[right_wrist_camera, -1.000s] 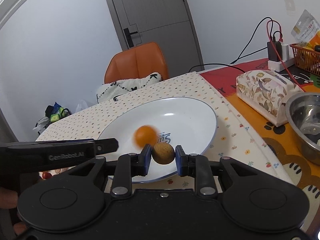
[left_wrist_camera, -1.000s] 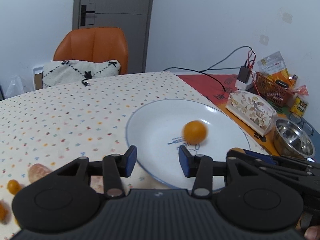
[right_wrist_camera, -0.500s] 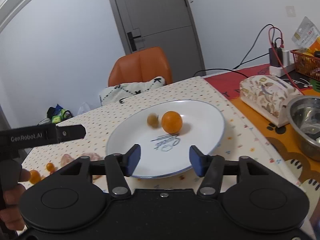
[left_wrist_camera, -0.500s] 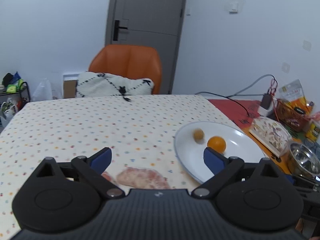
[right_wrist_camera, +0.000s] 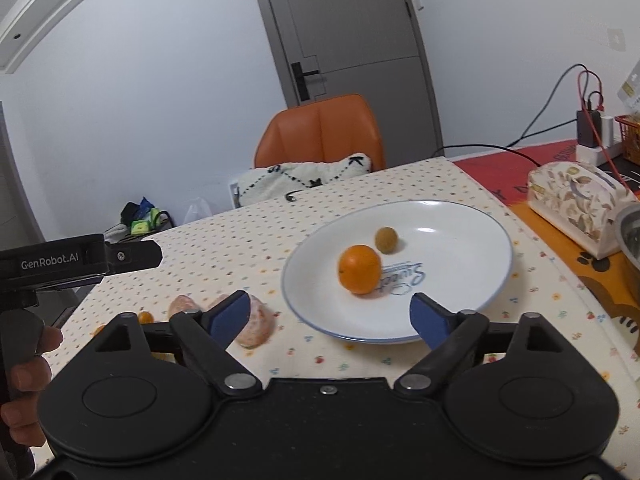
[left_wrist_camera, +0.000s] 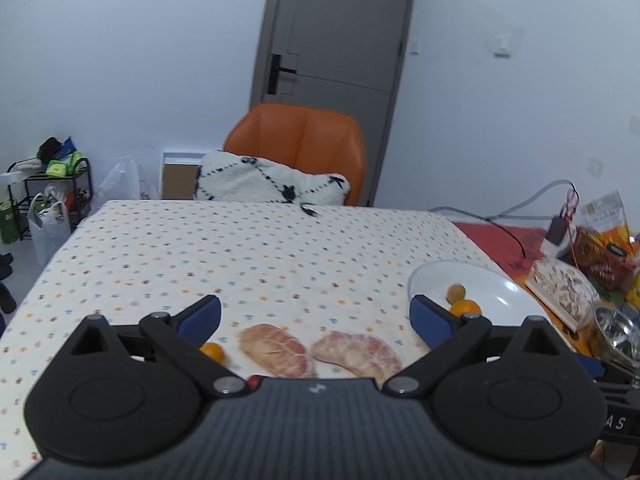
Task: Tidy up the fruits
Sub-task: 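Move both open tools back toward the fruit cluster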
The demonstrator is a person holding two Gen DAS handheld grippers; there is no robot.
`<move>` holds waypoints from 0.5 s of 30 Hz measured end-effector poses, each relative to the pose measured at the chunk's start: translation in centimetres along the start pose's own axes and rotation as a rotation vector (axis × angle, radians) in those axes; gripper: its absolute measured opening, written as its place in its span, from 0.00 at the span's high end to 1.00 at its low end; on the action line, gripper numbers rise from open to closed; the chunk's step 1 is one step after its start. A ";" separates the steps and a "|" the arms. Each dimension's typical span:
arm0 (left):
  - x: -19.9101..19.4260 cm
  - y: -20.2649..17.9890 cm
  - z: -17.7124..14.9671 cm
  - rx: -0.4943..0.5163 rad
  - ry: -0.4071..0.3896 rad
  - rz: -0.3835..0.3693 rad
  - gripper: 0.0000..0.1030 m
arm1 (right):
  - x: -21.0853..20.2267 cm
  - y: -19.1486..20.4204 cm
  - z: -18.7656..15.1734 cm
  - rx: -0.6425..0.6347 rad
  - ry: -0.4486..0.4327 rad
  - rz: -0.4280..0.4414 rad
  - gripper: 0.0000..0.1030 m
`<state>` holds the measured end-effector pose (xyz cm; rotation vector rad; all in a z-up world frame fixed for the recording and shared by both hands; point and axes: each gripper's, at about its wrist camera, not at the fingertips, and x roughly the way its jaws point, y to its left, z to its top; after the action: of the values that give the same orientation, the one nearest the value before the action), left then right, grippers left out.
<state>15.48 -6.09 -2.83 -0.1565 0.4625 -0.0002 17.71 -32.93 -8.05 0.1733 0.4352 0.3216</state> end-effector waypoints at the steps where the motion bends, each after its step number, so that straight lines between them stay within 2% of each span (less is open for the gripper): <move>1: -0.3 0.4 0.1 -0.007 -0.006 0.004 0.02 | 0.0 0.3 0.0 -0.002 -0.002 0.006 0.09; 5: -1.4 1.8 0.3 -0.014 -0.024 0.030 0.00 | -0.3 1.3 0.0 -0.004 -0.020 0.034 0.00; 15: -2.6 4.0 -1.0 0.027 -0.005 0.049 0.00 | 0.4 3.9 -0.4 -0.035 -0.005 0.099 0.00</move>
<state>12.55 -2.14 -3.10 -0.1187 0.4613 0.0424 16.86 -29.07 -7.62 0.1620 0.4163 0.4255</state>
